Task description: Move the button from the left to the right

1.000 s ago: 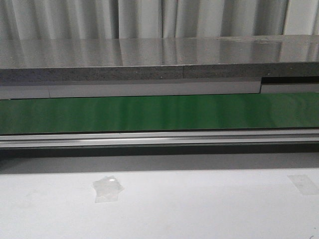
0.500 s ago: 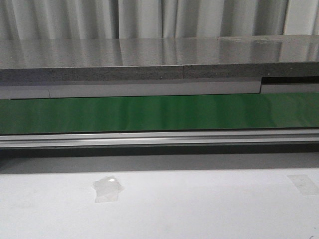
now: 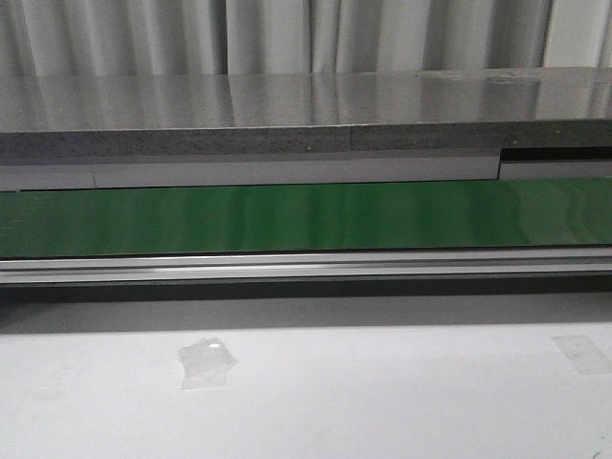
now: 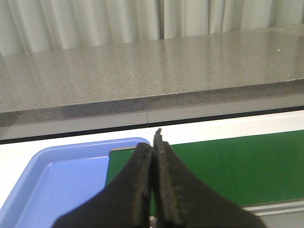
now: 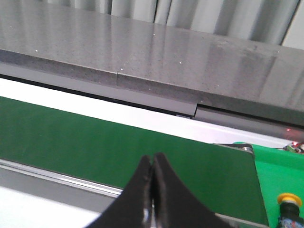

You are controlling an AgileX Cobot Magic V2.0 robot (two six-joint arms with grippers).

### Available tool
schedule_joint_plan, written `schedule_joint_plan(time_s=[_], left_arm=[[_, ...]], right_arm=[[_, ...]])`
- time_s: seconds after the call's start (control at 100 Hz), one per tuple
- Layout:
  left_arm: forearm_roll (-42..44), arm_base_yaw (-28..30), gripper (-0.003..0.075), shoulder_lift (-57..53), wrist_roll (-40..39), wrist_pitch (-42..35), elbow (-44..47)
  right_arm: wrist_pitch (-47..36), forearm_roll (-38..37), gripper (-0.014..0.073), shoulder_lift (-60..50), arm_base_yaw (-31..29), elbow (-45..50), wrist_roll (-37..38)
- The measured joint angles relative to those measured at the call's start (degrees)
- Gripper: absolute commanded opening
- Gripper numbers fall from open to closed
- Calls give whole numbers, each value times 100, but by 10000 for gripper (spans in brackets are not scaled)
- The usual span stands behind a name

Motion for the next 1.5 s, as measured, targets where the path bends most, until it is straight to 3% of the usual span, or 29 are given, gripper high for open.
schedule_joint_plan(time_s=[0.19,0.33,0.54,0.79,1.5], left_arm=[[0,0,-20,0,0,0,0],[0,0,-20,0,0,0,0],[0,0,-20,0,0,0,0],[0,0,-20,0,0,0,0],[0,0,-20,0,0,0,0]], right_arm=[[-168,-1130,-68,-626,0,535,1546],[-318,-1411,-68,-1148,0,1013,1994],[-616,-1446,-68,-1796,0,1765,2085],[-998,-1450,-68,-1839,0,2338,2084],[-1104,-1450,-68,-1839,0,2377,2088]])
